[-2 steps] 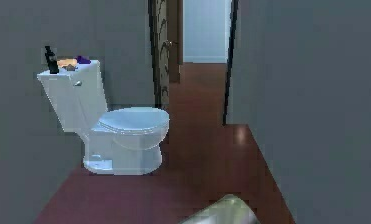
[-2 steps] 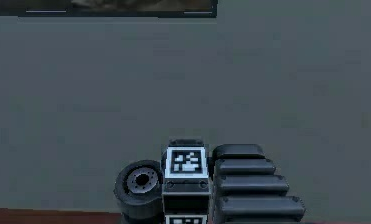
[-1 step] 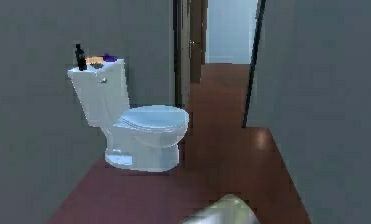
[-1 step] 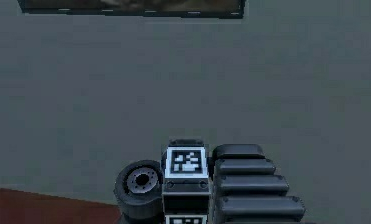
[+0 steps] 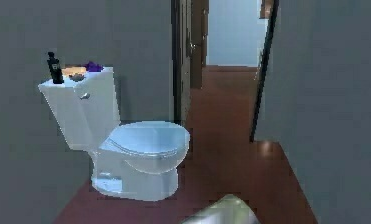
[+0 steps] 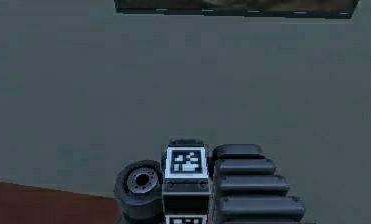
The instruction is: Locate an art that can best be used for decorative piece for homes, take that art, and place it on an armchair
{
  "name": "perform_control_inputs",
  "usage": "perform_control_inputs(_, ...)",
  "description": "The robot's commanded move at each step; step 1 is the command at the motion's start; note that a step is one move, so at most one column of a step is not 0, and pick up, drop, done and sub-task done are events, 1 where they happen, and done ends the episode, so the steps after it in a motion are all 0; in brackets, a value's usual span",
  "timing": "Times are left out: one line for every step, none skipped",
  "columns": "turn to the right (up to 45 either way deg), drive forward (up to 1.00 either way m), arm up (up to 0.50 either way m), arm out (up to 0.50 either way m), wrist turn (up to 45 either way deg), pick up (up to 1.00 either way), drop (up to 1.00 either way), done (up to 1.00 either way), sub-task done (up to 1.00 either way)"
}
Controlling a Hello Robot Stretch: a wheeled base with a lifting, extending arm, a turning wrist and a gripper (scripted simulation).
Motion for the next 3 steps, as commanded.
perform_control_inputs(18.0, 0.0, 0.0, 0.0, 0.0, 0.0, 0.0, 0.0, 0.0)
perform_control_inputs(0.0, 1.0, 0.0, 0.0, 0.0, 0.0, 0.0, 0.0, 0.0)
perform_control_inputs(9.0, 0.0, 0.0, 0.0, 0.0, 0.0, 0.0, 0.0, 0.0)
